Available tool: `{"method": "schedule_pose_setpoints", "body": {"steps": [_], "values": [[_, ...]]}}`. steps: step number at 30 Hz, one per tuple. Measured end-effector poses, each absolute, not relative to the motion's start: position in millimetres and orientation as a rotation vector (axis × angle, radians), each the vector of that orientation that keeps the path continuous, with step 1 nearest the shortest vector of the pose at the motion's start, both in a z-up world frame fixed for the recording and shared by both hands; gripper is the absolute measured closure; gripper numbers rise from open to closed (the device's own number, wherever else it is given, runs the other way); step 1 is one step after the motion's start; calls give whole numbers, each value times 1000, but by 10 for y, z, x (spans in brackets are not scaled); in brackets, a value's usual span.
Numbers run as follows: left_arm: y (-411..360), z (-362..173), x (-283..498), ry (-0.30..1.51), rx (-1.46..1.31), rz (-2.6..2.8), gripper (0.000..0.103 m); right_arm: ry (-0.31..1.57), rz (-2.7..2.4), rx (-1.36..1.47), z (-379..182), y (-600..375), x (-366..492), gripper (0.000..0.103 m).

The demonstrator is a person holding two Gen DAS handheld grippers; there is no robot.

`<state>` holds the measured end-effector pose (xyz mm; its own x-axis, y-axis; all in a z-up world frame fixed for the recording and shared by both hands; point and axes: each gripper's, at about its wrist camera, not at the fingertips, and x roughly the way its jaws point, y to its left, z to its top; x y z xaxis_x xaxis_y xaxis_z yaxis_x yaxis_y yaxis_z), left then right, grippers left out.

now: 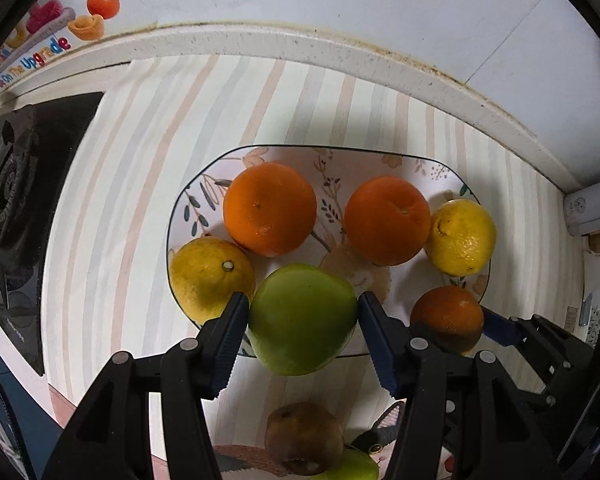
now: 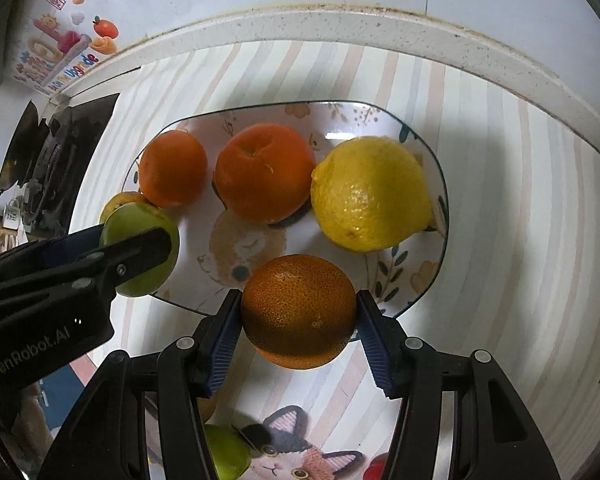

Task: Organize fruits
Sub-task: 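Place the green apple and orange on the plate and open both tools, then withdraw both tools from the plate toward the mat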

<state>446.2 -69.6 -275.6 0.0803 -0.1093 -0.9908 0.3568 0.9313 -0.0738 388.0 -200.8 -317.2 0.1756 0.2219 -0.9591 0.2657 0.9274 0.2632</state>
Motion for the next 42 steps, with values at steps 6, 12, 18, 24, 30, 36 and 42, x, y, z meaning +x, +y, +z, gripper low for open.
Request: {"method": "schedule_pose_setpoints", "body": {"steps": [6, 12, 18, 24, 30, 36, 42], "values": [[-683, -2776, 4493, 1450, 220, -319, 49, 1398, -47, 466, -3151, -2110, 3846, 21], [-524, -2664, 4476, 1440, 168, -295, 29, 1392, -74, 448, -2994, -2196, 3699, 15], [-309, -2558, 4254, 1413, 167, -241, 15, 1383, -128, 331, -2814, -2194, 3473, 6], [-144, -2391, 3974, 1350, 161, -206, 8, 1340, -135, 292, -2590, -2154, 3288, 4], [-59, -2109, 3683, 1265, 150, -173, 8, 1294, -118, 244, -2286, -2076, 3126, 4], [-61, -1776, 3349, 1180, 162, -173, 8, 1253, -104, 232, -1972, -2021, 2819, 4], [-21, -1447, 3052, 1104, 153, -183, 8, 1192, -97, 217, -1592, -2019, 2495, 4]]}}
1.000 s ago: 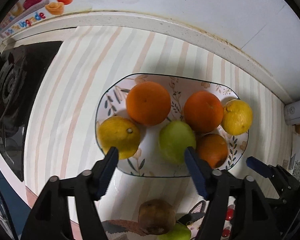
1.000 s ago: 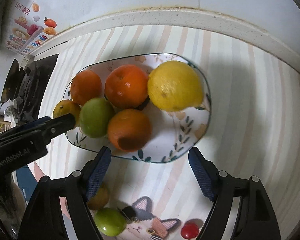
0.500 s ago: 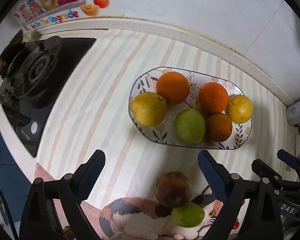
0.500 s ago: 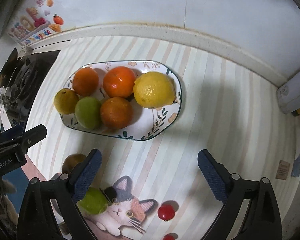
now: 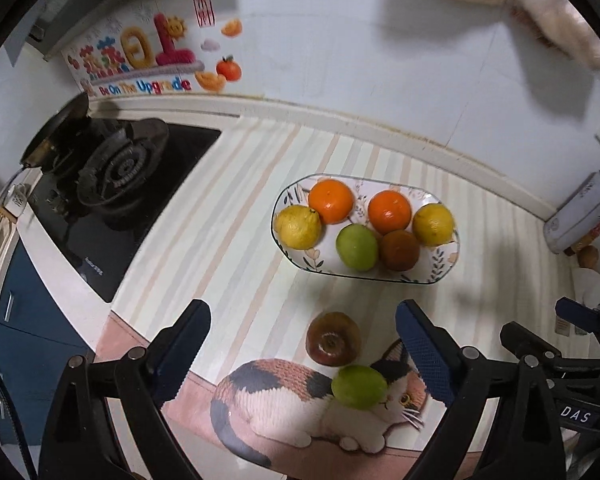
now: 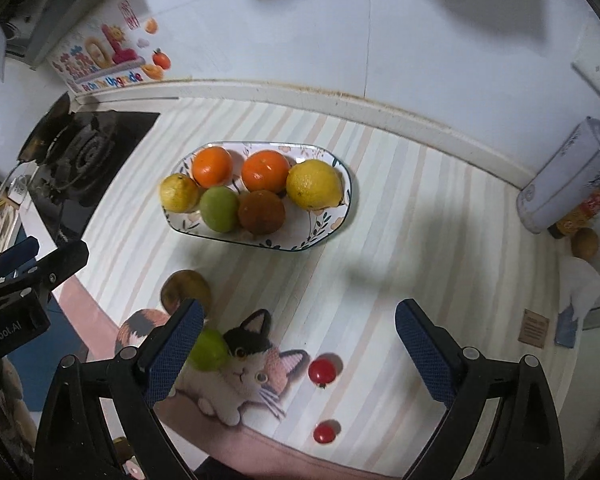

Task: Organize fruits
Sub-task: 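Withdraw both tools from the plate toward the mat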

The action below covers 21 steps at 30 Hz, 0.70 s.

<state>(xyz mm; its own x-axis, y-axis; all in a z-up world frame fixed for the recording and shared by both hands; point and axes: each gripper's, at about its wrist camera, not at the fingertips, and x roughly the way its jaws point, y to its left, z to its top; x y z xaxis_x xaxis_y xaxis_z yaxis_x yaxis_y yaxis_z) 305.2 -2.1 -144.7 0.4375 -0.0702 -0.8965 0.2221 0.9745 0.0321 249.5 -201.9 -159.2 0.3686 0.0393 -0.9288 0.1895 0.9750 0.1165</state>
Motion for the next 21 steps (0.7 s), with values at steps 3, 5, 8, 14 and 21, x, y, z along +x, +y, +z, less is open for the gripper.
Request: {"method": "schedule_pose_setpoints", "body": {"steps": [3, 5, 8, 14, 21], "values": [[-19, -1287, 2890, 1075, 152, -206, 8, 1156, -93, 207, -1364, -2025, 2342, 4], [-19, -1192, 2796, 1059, 147, -210, 8, 1137, -89, 207, -1230, -2042, 2258, 4], [-29, -1050, 2664, 1045, 128, -226, 8, 1116, -81, 209, -1037, -2064, 2124, 4], [-67, -775, 2444, 1006, 106, -249, 8, 1083, -64, 216, -770, -2083, 1930, 4], [-92, -592, 2275, 981, 95, -269, 8, 1057, -38, 216, -583, -2058, 1768, 4]]}}
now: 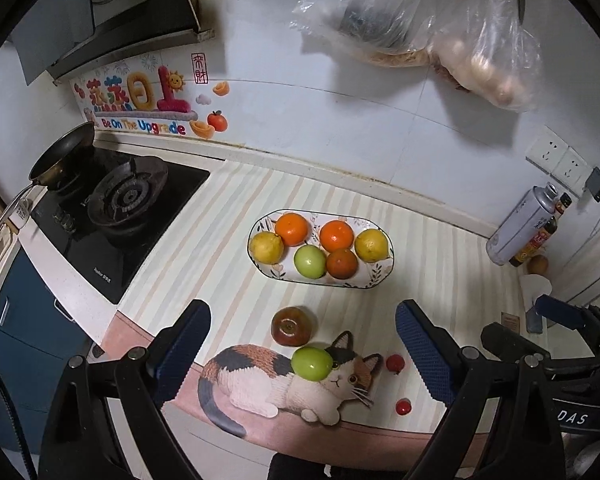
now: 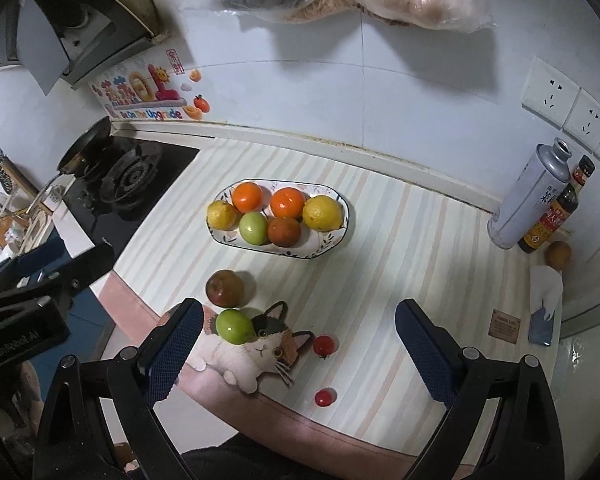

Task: Organize fruits
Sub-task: 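Withdraw both tools from the plate toward the mat, then grasp the brown fruit with the left tool while the right tool grasps the green apple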

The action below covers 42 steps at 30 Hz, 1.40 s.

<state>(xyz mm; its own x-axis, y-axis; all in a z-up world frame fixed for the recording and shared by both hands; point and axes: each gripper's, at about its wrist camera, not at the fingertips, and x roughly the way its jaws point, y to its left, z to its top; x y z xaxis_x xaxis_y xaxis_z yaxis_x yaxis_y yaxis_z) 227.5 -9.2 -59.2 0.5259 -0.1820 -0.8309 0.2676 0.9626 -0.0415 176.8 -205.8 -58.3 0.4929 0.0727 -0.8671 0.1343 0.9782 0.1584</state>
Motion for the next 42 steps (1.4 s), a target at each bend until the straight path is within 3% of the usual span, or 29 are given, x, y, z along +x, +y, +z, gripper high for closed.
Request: {"method": "schedule_pose_setpoints", "body": {"steps": [15, 17, 18, 19, 34, 36, 38, 42], "values": [[-25, -583, 2214, 987, 80, -264, 8, 1080, -18, 248, -649, -2050, 1800, 4], [10, -637, 2246, 998, 83, -252, 8, 1112, -7, 260, -800, -2037, 1863, 4], [36, -693, 2274, 1011, 93, -238, 1, 1134, 4, 267, -900, -2019, 1902, 4], [67, -753, 2300, 1022, 103, -220, 0, 1158, 21, 278, -1032, -1990, 1952, 4], [808, -2040, 2558, 1243, 229, 101, 0, 1510, 202, 401, -3101, -1152, 2742, 5], [846, -2141, 2596, 1270, 213, 101, 0, 1532, 212, 403, -3265, -1080, 2799, 13], [867, -2228, 2654, 1308, 190, 103, 0, 1555, 216, 400, -3422, -1018, 2829, 39], [784, -2323, 2812, 1356, 107, 45, 0, 1529, 207, 388, -3465, -1031, 2811, 40]]}}
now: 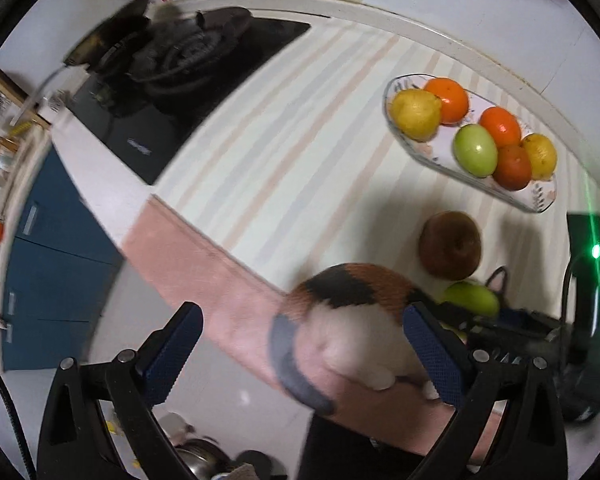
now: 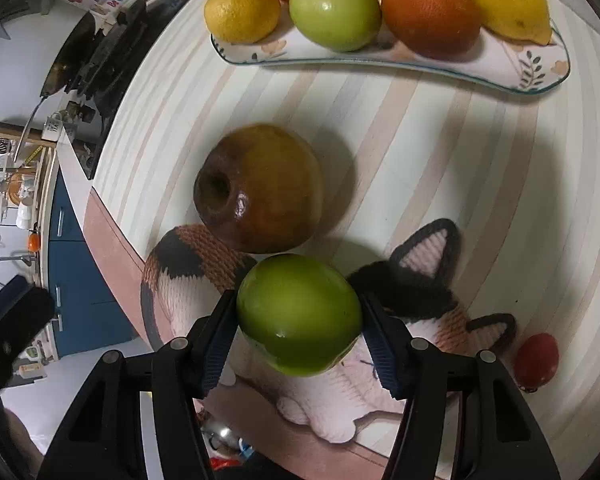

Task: Organize fruits
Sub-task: 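Grasp the brown fruit with the left tool while the right tool grasps the green apple, then place the brown fruit and green apple on the plate and open both tools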

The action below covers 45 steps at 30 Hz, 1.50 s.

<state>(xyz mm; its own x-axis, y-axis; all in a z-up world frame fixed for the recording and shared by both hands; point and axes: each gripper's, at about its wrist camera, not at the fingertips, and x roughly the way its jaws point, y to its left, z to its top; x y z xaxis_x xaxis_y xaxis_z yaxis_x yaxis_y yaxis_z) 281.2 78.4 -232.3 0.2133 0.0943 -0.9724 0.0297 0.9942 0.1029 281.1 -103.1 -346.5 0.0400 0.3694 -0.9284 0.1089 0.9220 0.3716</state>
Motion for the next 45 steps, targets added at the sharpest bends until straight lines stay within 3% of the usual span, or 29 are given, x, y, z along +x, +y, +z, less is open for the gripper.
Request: {"method": "schedule_pose_setpoints", "body": {"steps": [9, 15, 17, 19, 21, 34, 45], "values": [[250, -2727, 3364, 1507, -92, -203, 0, 1498, 66, 449, -3388, -1647, 2750, 40], [-162, -3108, 3574, 1580, 0, -283, 1, 1494, 41, 443, -3468, -1779, 2739, 40], [-247, -3209, 3585, 1597, 25, -297, 9, 1488, 44, 470, -3488, -1823, 2725, 40], [-304, -3305, 3582, 1616, 42, -301, 37, 1488, 46, 486, -3496, -1876, 2736, 40], [-297, -3319, 3552, 1595, 78, -277, 43, 1488, 56, 487, -3500, -1877, 2729, 40], [-236, -3221, 3423, 1567, 48, -268, 44, 1475, 60, 452, -3399, -1940, 2750, 40], [-177, -2080, 4277, 1370, 36, -343, 43, 1320, -46, 479, -2976, -2241, 3467, 40]]}}
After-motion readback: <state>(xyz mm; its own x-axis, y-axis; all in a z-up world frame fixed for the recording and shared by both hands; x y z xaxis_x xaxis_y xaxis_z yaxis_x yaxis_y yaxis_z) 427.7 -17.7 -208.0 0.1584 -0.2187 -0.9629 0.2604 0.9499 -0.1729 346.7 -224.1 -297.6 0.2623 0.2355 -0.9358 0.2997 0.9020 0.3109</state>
